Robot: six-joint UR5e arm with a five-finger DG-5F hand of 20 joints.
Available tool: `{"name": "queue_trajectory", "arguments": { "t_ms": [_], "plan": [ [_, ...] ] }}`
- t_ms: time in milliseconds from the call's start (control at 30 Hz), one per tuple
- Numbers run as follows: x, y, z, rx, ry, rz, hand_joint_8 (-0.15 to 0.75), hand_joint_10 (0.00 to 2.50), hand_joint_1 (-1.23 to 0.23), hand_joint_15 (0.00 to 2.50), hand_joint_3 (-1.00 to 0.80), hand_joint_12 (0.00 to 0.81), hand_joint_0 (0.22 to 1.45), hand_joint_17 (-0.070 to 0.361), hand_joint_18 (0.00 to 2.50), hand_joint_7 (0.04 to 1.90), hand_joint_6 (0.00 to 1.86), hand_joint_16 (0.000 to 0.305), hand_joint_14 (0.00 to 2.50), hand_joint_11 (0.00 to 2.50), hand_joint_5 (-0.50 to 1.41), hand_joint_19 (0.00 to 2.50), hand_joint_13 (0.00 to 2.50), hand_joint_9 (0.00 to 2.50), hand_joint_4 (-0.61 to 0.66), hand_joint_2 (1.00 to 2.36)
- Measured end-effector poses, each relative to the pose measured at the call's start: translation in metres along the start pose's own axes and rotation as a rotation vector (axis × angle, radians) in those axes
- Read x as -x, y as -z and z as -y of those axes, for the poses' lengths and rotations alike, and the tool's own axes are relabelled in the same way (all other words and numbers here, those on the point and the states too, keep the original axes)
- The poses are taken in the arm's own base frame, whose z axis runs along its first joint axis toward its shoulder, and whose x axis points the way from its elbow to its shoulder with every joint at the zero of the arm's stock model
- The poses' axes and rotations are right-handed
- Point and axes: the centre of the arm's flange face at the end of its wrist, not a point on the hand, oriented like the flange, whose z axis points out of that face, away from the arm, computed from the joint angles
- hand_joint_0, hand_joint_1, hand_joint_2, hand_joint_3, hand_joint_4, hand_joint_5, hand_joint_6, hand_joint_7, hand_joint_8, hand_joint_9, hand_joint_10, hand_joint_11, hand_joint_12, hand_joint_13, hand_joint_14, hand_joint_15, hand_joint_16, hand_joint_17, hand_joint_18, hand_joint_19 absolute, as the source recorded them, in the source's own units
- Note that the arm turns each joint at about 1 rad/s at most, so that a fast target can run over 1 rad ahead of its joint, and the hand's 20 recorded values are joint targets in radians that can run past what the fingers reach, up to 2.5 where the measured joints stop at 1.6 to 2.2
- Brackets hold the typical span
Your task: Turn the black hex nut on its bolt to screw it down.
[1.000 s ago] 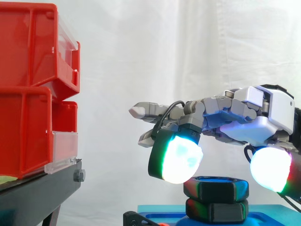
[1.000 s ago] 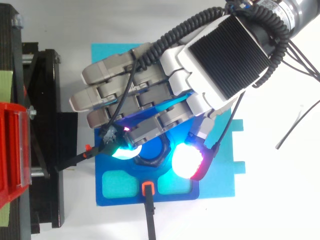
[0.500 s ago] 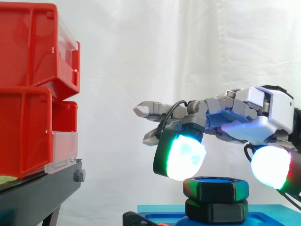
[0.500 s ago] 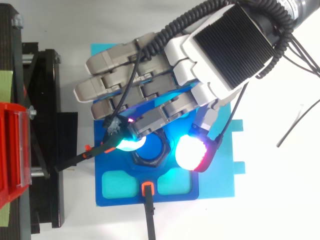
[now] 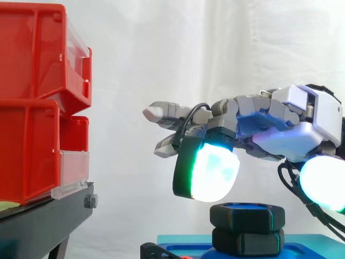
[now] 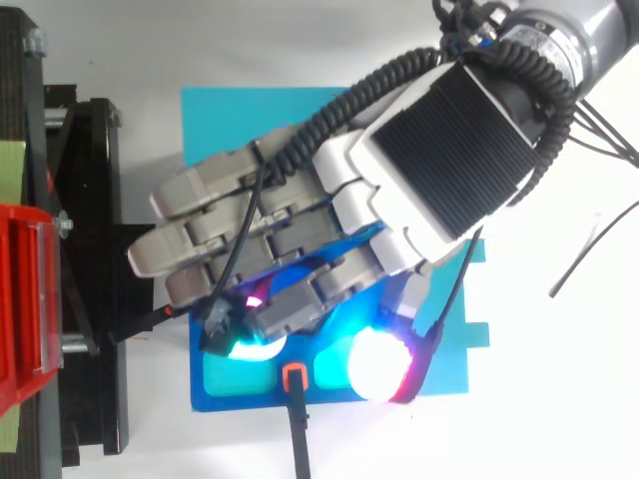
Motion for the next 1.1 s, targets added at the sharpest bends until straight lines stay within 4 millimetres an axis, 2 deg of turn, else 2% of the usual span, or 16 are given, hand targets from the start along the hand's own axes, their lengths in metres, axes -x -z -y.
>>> {"name": "queue_trajectory", "arguments": {
  "t_ms": [400, 500, 633, 800, 1100],
  "plan": [
    [-0.012, -0.031, -0.021, -0.019, -0.026, 0.007, 0.324, 0.00, -0.44, 0.00, -0.50, 0.386, 0.45, 0.126, 0.07, 0.96, 0.50, 0.056, 0.00, 0.19, -0.13, 0.11, 0.16, 0.47, 0.28, 1.00],
    [-0.015, -0.036, -0.026, -0.024, -0.037, -0.002, 0.321, 0.01, -0.44, 0.00, -0.50, 0.384, 0.45, 0.126, 0.07, 0.93, 0.50, 0.056, 0.00, 0.19, -0.13, 0.11, 0.16, 0.47, 0.27, 1.00],
    [-0.018, -0.039, -0.029, -0.029, -0.044, -0.010, 0.311, 0.00, -0.42, 0.00, -0.50, 0.386, 0.45, 0.129, 0.00, 0.76, 0.50, 0.057, 0.00, 0.11, -0.17, 0.13, 0.07, 0.40, 0.23, 1.00],
    [-0.021, -0.040, -0.032, -0.036, -0.046, -0.017, 0.309, 0.00, -0.42, 0.00, -0.50, 0.386, 0.45, 0.130, 0.00, 0.75, 0.50, 0.058, 0.00, 0.09, -0.17, 0.11, 0.05, 0.37, 0.23, 1.00],
    [-0.030, -0.034, -0.035, -0.056, -0.060, -0.045, 0.279, 0.00, -0.63, 0.00, -0.50, 0.365, 0.50, 0.122, 0.00, 0.77, 0.50, 0.054, 0.00, 0.14, -0.23, 0.10, 0.04, 0.30, 0.21, 1.00]
  ]
}}
